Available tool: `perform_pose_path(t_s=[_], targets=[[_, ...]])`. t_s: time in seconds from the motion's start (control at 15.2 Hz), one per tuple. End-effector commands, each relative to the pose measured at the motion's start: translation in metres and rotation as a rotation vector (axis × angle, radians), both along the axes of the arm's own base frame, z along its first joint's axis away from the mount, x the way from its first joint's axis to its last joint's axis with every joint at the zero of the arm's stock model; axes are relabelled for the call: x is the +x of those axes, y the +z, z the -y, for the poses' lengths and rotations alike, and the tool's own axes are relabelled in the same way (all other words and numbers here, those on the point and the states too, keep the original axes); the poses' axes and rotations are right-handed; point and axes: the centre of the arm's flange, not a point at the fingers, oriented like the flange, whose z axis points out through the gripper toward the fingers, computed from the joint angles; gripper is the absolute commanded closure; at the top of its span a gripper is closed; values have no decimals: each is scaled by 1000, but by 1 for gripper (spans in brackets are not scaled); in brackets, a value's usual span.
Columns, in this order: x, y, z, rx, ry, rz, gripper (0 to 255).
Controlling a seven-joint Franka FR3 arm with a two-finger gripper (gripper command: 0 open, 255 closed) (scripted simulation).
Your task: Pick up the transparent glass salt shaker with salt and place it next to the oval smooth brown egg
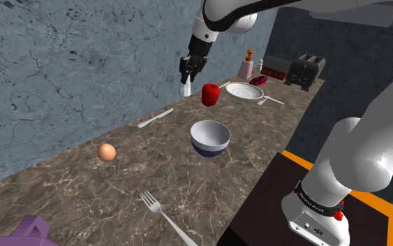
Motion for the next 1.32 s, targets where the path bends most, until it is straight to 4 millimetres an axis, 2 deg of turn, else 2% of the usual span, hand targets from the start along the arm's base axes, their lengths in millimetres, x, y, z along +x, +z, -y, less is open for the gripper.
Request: perform_pose_path(t_s=[0.0,1.25], targets=[[8,1,-26,1,-1,0,255],[75,2,-268,1,-1,0,255]])
